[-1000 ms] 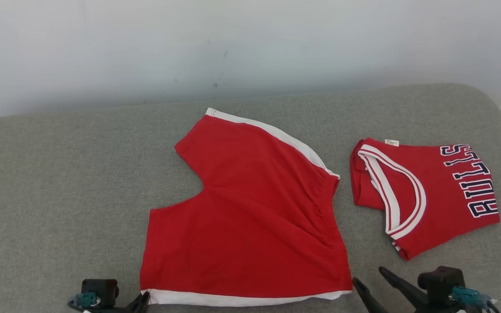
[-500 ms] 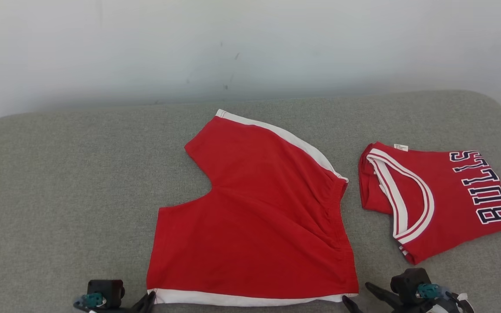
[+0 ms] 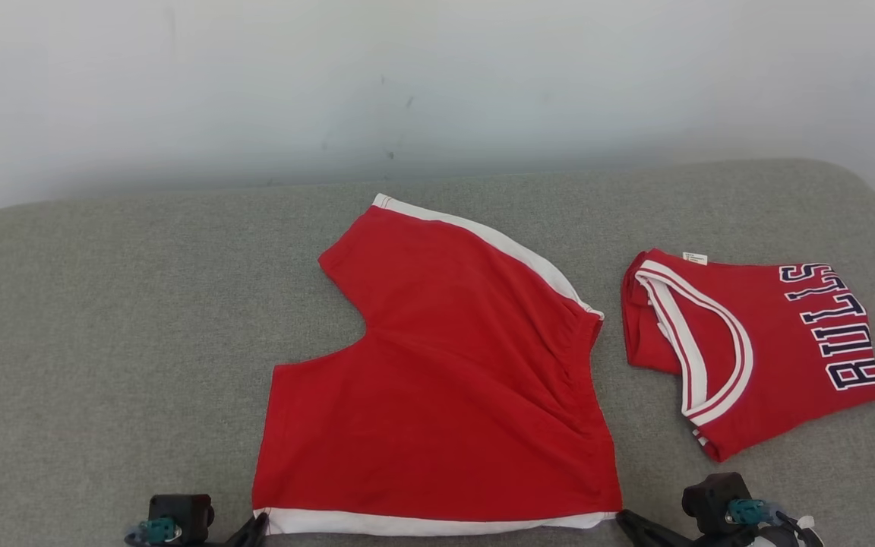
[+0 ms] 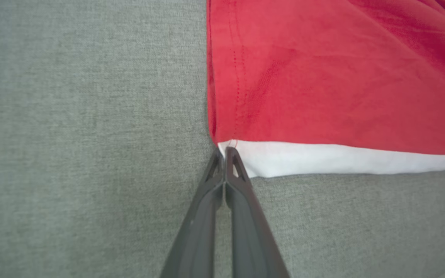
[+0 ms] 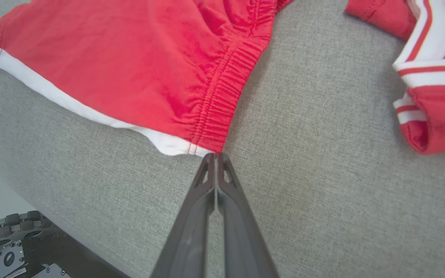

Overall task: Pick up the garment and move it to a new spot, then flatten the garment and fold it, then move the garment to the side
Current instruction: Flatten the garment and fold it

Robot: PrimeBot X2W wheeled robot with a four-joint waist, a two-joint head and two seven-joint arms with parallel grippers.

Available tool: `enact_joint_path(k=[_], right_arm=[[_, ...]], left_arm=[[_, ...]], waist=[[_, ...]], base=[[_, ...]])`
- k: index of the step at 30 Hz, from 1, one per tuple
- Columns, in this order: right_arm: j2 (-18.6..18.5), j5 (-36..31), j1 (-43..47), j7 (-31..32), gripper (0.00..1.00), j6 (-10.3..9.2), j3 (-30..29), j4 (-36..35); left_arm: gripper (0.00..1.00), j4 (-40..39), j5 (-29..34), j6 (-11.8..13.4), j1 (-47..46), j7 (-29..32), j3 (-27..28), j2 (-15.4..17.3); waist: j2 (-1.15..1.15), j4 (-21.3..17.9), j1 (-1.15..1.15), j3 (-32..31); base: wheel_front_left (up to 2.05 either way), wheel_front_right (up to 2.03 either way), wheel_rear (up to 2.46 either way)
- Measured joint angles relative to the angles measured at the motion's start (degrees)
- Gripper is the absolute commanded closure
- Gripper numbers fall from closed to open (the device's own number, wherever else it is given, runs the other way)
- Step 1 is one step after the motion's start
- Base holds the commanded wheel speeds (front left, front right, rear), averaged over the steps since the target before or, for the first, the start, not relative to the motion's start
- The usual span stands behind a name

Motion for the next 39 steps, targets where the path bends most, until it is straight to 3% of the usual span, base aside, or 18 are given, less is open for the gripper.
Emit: enact_joint_path(k=[1,2,3,4,5,6,18,19,20,21,29,35,39], right_arm=[[0.0,0.0,-0.1,-0.2,0.63,0.04,0.0,0.1],[0.0,0.0,-0.2,-0.4,0.0,0.1,0.0,0.3],[0.1,0.2,-0.4,-0.5,0.05,0.33,0.0,0.4],[0.1,0.4,-0.4,-0.5,0.44,0.49,0.0,0.6],[0.2,0.5,-0.5,-0.6,0.39,0.51,0.0,0.8],[0.4,0.6,-0.5,-0.7,0.0,0.56,0.0,1.0],[1.2,0.8,-1.6,-1.4,0.0,1.48,1.5,3.4],[1.5,0.4,-2.1,-1.4,0.6,1.49,1.9,3.8],[1.6,0.3,-2.2,-1.4,0.86,1.49,2.2,3.9],[1.8,0.3,-2.3,-1.5,1.0,1.51,2.3,4.1],[1.5,1.2,-2.4,-3.0,1.0,2.03,1.2,4.3],[-0.1,2.9,-1.3,-4.4,1.0,2.61,0.1,2.7],[-0.7,3.5,0.9,-4.5,1.0,2.76,0.0,1.2]], left_arm=[[1.0,0.1,0.0,0.0,0.0,0.0,0.0,0.0],[1.0,0.2,0.0,0.0,0.0,-0.1,0.0,0.0],[1.0,0.3,0.0,0.0,0.0,-0.4,0.0,0.0],[1.0,0.4,0.0,0.0,0.0,-0.5,0.0,0.0],[1.0,0.5,0.0,0.0,-0.1,-0.5,0.0,-0.1],[1.0,0.6,0.0,0.0,-0.1,-0.6,-0.1,-0.1],[1.0,2.1,0.0,-0.5,-1.4,-1.6,-0.9,-1.3],[1.0,2.2,0.0,-0.5,-1.5,-1.6,-0.9,-1.4],[1.0,2.3,0.0,-0.5,-1.5,-1.6,-1.0,-1.4],[1.0,2.4,0.0,-0.5,-1.5,-1.8,-1.0,-1.4],[1.0,2.5,0.0,-0.9,-1.5,-2.6,-0.7,-1.1],[1.0,-0.1,0.9,0.1,0.1,-3.9,0.3,2.8],[1.0,-3.6,1.4,0.6,3.6,-3.9,-0.8,2.8]], waist=[[0.0,0.0,0.0,0.0],[0.0,-0.1,0.0,0.0],[0.0,-0.1,0.0,0.0],[0.0,-0.1,0.0,0.0],[0.0,-0.1,0.0,0.0],[0.0,-0.1,0.0,-0.1],[0.0,1.4,0.0,-0.3],[0.0,1.6,0.0,-0.3],[0.0,1.6,0.0,-0.3],[0.0,1.7,0.0,-0.3],[0.0,2.0,0.0,-0.7],[0.0,1.9,0.0,-2.3],[0.0,1.7,0.0,-3.4]], base=[[0.0,0.0,0.0],[0.0,0.0,0.0],[0.0,0.0,0.0],[0.0,0.0,0.0],[0.0,0.0,0.0],[0.0,0.0,0.0],[0.0,0.0,0.0],[0.0,0.0,0.0],[0.0,0.0,0.0],[0.0,0.0,0.0],[0.0,0.0,0.0],[0.0,0.0,0.0],[0.0,0.0,0.0]])
